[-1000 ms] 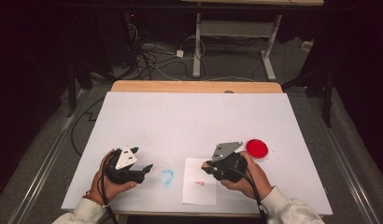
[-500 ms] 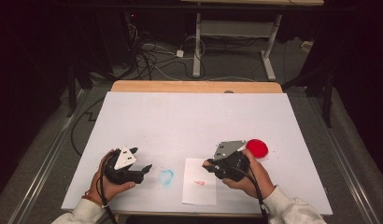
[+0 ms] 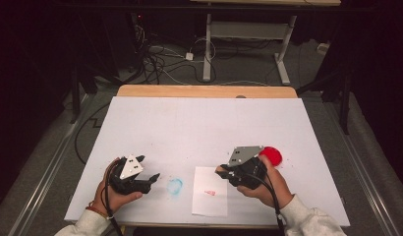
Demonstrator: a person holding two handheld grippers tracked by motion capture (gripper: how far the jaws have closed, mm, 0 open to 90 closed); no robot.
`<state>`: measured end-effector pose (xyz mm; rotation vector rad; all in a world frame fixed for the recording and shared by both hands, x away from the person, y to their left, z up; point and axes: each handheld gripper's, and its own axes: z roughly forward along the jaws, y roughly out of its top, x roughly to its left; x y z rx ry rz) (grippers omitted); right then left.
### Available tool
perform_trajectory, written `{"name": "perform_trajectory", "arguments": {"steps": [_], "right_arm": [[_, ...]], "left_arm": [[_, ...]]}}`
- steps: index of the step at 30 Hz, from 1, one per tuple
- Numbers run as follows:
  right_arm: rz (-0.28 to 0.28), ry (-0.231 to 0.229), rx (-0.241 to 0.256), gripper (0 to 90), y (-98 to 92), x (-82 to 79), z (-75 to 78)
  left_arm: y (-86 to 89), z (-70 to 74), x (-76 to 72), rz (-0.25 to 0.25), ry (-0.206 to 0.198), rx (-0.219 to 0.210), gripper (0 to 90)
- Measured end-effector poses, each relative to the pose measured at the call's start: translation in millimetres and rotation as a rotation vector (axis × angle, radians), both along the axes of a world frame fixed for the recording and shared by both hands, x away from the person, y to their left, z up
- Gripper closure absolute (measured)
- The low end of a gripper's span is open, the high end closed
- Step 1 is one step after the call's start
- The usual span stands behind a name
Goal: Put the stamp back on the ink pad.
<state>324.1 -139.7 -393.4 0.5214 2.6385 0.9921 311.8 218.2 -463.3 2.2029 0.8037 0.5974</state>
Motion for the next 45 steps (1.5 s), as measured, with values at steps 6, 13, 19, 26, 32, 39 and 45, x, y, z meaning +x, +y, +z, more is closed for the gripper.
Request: {"name": "perform_trajectory", "arguments": {"steps": [6,13,19,26,32,39,45], "right_arm": [[-0.025,-0.012,0.002,75.9,-8.4,2.8,4.0],[-0.082,-0.040,0.017,75.9,-31.2,7.3,14.6],[-0.139,-0.063,0.025,75.9,-48.9,12.3,23.1],[-0.199,-0.061,0.020,75.9,-66.6,19.6,24.7],[-0.245,-0.063,0.001,75.9,-77.9,26.2,22.0],[-0.294,-0.053,-0.018,75.9,-91.5,34.2,17.3],[-0.336,-0.036,-0.030,75.9,-102.8,41.3,11.9]], "left_arm": [[-0.3,1.9,-1.2,-0.001,-0.007,-0.003,20.9],[-4.5,1.1,0.1,-0.016,-0.003,0.010,20.9],[-3.3,2.4,-1.5,-0.014,-0.008,0.014,20.9],[-4.0,2.6,-2.2,-0.014,-0.009,0.014,20.9],[-3.8,2.6,-2.1,-0.016,-0.008,0.015,20.9],[-3.9,2.5,-2.2,-0.016,-0.008,0.017,20.9],[-4.0,2.6,-2.1,-0.017,-0.009,0.019,20.9]]}}
